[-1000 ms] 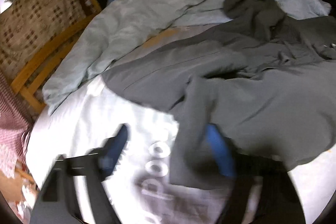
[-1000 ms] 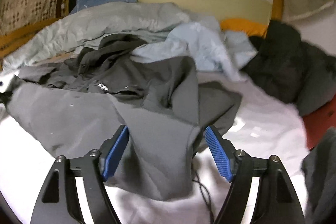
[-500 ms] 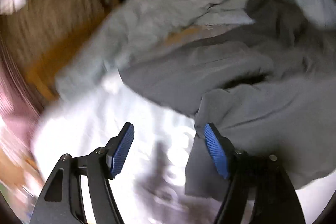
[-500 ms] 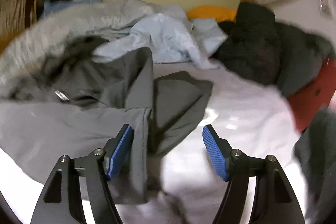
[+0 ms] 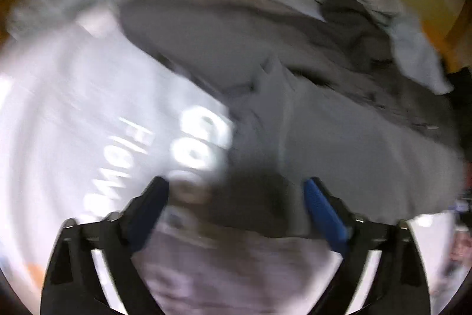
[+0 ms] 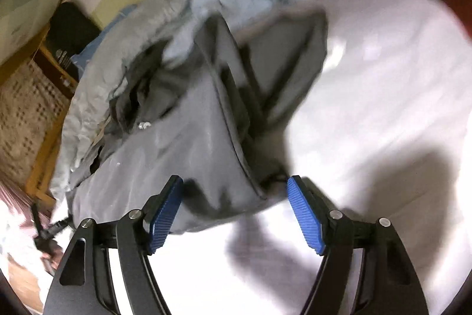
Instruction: Fold large clothes
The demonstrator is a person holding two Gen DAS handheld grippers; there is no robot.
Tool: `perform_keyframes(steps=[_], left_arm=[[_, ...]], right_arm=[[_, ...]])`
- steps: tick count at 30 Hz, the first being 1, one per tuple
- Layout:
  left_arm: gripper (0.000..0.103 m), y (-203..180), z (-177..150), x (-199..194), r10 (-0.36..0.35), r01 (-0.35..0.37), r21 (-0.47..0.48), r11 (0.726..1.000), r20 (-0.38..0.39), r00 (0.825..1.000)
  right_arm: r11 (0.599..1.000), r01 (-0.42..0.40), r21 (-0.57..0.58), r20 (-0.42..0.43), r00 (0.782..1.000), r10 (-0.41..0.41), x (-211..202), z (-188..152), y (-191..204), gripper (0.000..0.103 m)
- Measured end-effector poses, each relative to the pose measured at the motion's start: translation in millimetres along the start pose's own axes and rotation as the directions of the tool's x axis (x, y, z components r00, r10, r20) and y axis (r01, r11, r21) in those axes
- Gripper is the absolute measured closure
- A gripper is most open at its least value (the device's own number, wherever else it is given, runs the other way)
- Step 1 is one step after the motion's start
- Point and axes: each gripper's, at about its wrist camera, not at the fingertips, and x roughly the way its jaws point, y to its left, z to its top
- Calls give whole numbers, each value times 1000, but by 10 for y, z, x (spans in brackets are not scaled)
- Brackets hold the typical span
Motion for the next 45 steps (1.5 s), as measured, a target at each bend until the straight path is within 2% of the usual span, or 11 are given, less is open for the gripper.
perform_keyframes(steps=[3,9,13,18,24,28,32,35,38,42,45], left_arm=[[64,-201,9,13,-3,-4,109,994,64,998],[87,-303,-8,-436,0,-32,114,993,273,962],[88,-306,-197,-682,9,-45,112,993,303,953],[89,-129,-337,-968,-29,-9,94,996,394,919],[80,-170,-313,-656,125,-165,110,980,299,946],[45,-235,-301,-559,253,-305,111,946,337,907],[38,-47,-350,-750,243,-268,13,963,378,893],[28,-84,-457,-991,221,-269,28,963,495,840],[22,-307,-473,-1161,244,-388,100,916,629,738],[20,-673,-440,-1451,167,-376,155,914,700,695],[6,-1072,-520,-1738,98,-362,181,914,770,631]], right_arm=[[1000,-20,-23,11,1000,20,150,51,81,33],[997,-2,-78,50,999,6,146,22,163,80],[985,68,-157,72,996,-57,-243,-130,441,85],[996,-14,-90,159,987,28,-878,-506,450,89],[973,115,-201,195,978,-75,-905,-666,666,86],[919,306,-251,236,940,-249,-628,-587,616,72],[793,487,-366,336,864,-375,-496,-484,732,39],[757,544,-363,429,818,-382,-638,-362,763,38],[814,489,-313,410,843,-349,-748,-253,685,38],[847,459,-269,422,846,-325,-938,-259,660,37],[791,546,-277,546,767,-338,-1164,-416,732,16]])
